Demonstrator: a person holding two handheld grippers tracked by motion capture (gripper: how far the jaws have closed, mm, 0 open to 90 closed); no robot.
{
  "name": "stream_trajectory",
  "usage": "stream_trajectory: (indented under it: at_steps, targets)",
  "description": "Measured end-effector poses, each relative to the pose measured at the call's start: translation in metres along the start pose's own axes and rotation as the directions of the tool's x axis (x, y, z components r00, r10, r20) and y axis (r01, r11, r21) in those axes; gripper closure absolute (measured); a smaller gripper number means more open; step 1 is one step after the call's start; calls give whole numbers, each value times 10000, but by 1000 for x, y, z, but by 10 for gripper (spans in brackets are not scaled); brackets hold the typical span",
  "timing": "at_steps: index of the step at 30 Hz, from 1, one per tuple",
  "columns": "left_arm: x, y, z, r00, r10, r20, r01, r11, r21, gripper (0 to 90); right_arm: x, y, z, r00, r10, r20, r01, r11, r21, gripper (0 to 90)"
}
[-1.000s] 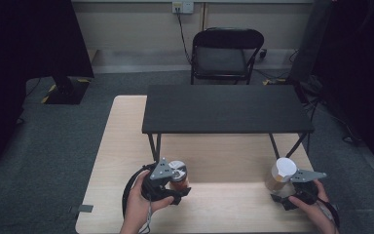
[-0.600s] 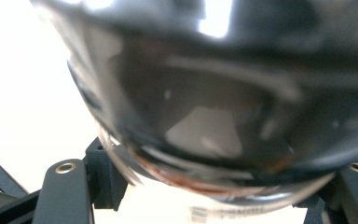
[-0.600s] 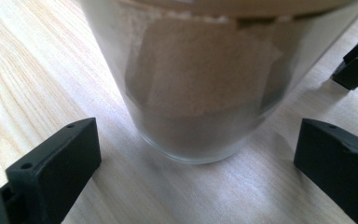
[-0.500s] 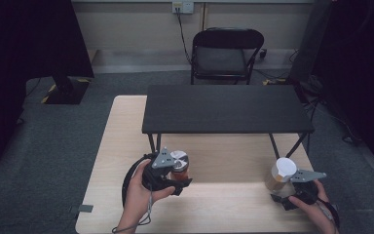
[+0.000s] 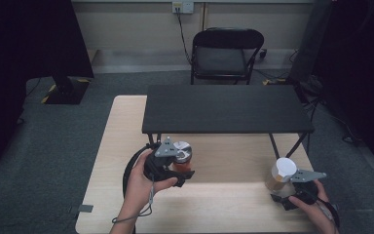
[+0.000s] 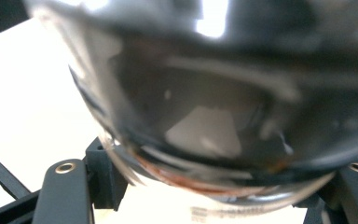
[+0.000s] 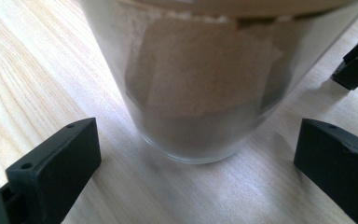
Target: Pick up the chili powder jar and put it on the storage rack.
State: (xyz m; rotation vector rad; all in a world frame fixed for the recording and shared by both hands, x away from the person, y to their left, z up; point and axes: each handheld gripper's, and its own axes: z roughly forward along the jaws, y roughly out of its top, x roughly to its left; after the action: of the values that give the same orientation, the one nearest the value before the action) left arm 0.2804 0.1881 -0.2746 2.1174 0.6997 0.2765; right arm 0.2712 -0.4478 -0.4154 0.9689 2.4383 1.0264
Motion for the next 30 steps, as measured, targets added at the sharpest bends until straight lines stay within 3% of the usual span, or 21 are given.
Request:
stream_trajectory:
  at_steps: [30]
  targets:
    - [2, 59, -16, 9995, 301, -131, -303, 9995, -106, 305, 0, 0, 0, 10000, -2, 4, 2, 10000, 0, 0]
